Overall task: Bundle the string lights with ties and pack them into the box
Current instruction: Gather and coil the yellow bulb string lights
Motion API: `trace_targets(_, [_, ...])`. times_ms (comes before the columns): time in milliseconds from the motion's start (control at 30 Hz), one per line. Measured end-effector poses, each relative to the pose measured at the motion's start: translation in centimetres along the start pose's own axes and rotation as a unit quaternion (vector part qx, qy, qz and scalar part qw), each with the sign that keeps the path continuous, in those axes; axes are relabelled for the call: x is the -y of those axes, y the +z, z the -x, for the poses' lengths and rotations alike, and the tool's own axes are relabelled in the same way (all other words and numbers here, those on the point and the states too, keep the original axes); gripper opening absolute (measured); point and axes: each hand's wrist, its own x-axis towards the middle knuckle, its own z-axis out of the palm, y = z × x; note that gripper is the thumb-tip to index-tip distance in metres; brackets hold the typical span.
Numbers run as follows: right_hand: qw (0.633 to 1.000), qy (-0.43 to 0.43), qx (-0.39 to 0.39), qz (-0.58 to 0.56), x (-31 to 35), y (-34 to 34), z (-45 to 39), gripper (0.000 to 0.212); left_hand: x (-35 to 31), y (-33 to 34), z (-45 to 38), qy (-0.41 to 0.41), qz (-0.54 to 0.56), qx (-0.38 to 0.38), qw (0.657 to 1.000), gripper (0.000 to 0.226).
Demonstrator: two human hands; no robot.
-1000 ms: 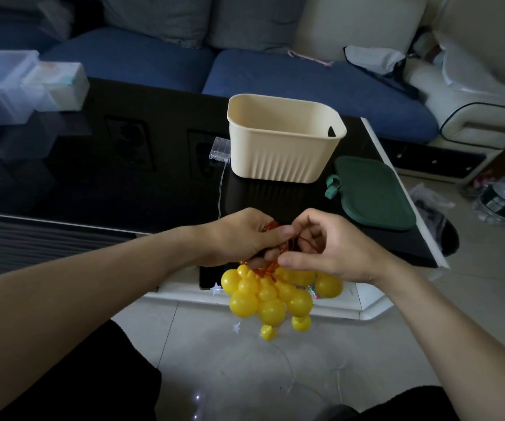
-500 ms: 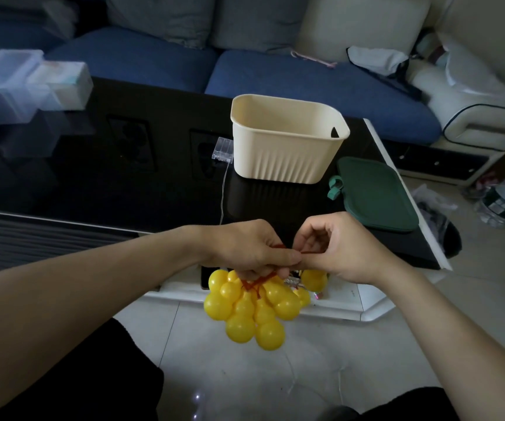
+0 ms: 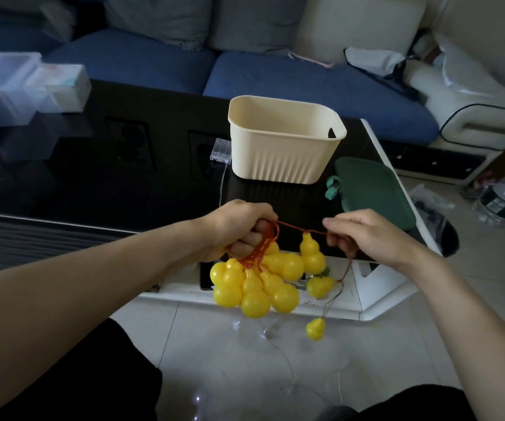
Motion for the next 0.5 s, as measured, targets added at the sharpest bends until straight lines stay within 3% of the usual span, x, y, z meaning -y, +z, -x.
trace_targets(167, [0.998, -0.018, -0.055, 0.039, -0.5, -0.1, 0.0, 0.029, 0.1, -0.2, -0.2, 0.002, 0.013, -0.047, 0.999, 0.042])
trace_targets(333, [0.992, -0.071, -0.035, 0.095, 0.6, 2.1, -0.1, 0.007, 0.0, 0.1, -0.4, 0.013, 0.071, -0.050, 0.996, 0.039])
trace_targets(500, [0.969, -0.133, -0.042, 0.202, 1.9, 4.4, 0.2, 0.013, 0.0, 0.3, -0.4, 0.007, 0.115, -0.034, 0.993, 0.037])
